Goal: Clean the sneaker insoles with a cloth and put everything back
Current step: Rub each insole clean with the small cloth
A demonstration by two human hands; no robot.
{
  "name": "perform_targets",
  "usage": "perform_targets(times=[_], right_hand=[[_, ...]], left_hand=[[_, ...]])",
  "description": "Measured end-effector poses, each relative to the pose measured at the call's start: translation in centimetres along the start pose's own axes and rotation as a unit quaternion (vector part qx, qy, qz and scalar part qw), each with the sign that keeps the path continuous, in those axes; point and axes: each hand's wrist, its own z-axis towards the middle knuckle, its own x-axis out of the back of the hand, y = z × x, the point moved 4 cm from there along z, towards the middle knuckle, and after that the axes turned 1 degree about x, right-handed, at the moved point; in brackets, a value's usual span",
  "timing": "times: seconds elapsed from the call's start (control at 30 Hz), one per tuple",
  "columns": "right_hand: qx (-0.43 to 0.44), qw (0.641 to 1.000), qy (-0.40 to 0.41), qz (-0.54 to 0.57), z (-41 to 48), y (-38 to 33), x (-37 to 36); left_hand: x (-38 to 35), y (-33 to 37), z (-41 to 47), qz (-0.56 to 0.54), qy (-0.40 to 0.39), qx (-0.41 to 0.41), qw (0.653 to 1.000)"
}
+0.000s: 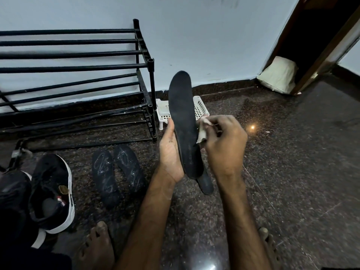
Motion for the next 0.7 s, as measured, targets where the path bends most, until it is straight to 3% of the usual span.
perform_targets(times=[0.07, 0.17, 0.3, 0.43, 0.5, 0.57, 0.63, 0.7], right_hand=[[0.020, 1.000, 0.018, -0.010, 0.6, 0.5, 1.0], [0.060, 0.993, -0.105, -0.016, 0.5, -0.1, -1.1], [0.056, 0.977, -0.183, 0.097, -1.6, -0.6, -2.7], [-0.006, 0.903, -0.373, 0.214, -2.4, -0.6, -2.1], [-0.037, 0.911, -0.318, 0.259, -1.4, 0.3, -0.8], [-0.054, 0.950, -0.178, 0.252, 0.1, 1.3, 0.7], [-0.012, 0.980, -0.053, 0.190, 1.4, 1.4, 1.6], [0.066, 0.991, 0.021, 0.117, 2.3, 0.6, 1.4]], left_hand=[[0.2, 0.2, 0.1, -0.010, 0.003, -0.004, 1.000], [0.4, 0.1, 0.3, -0.035, 0.001, -0.001, 0.999], [1.5, 0.3, 0.6, -0.013, 0.026, 0.001, 1.000], [2.2, 0.8, 0.6, 0.008, 0.009, -0.007, 1.000], [2.2, 0.9, 0.4, -0.005, -0.006, 0.008, 1.000], [2.2, 1.0, 0.1, -0.026, -0.013, 0.016, 0.999], [2.0, 0.6, -0.2, -0.048, -0.024, 0.034, 0.998], [1.2, 0.1, -0.8, -0.056, -0.041, 0.050, 0.996]])
